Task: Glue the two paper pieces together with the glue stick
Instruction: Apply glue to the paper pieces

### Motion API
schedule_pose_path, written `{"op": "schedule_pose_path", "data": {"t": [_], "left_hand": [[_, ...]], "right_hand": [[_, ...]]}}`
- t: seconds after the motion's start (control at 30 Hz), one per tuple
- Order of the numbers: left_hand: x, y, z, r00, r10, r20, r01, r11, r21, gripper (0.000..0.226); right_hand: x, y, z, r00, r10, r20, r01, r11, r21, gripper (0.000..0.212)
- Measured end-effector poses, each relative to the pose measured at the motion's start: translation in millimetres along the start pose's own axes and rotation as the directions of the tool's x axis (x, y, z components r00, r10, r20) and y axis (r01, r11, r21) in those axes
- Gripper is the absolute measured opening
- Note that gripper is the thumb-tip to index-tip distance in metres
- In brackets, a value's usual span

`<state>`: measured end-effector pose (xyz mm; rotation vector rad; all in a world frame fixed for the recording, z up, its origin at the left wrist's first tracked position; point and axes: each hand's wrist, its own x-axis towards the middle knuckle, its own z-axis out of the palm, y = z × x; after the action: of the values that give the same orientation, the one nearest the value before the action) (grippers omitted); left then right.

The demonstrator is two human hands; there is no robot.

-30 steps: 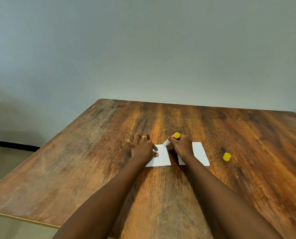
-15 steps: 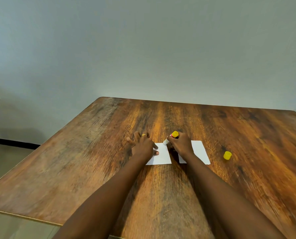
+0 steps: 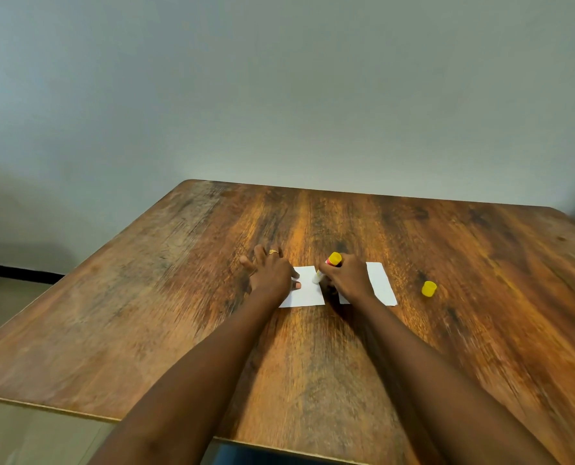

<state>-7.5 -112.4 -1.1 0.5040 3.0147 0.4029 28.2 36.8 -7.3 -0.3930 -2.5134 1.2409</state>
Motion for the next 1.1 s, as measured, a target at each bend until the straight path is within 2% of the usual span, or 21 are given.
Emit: {"op": "schedule_pose_path", "data": {"t": [0.37,0.87,0.93,1.0,1.1], "left_hand": [[-3.6,4.4,2.3,0.999,-0.025,-0.029,0.026,1.000,0.008,0.038],[-6.3,7.4,3.5,0.999,-0.016,-0.052,0.016,1.000,0.009,0.037],[-6.8,7.0,2.8,0.998,-0.022,-0.063,0.022,1.000,-0.014,0.035],[-6.7,5.9,2.1,0.998,-0.005,-0.063,0.004,1.000,-0.019,0.032],[-8.4,5.8,0.6,0.997,0.018,-0.073,-0.019,1.000,-0.007,0.030]], "right_hand": [[-23.7,-0.8,-8.3,1.000,-0.004,-0.018,0.003,0.998,-0.057,0.020],[-36.2,4.4,-14.7,0.999,0.040,0.015,-0.039,0.999,-0.022,0.019],[-37.9,5.1,-16.6,0.999,0.046,-0.001,-0.046,0.998,0.041,0.016],[-40.0,6.3,-19.9,0.994,0.092,-0.060,-0.078,0.974,0.212,0.013],[-42.2,10.2,-31.1,0.972,0.220,-0.079,-0.137,0.811,0.569,0.005]]}}
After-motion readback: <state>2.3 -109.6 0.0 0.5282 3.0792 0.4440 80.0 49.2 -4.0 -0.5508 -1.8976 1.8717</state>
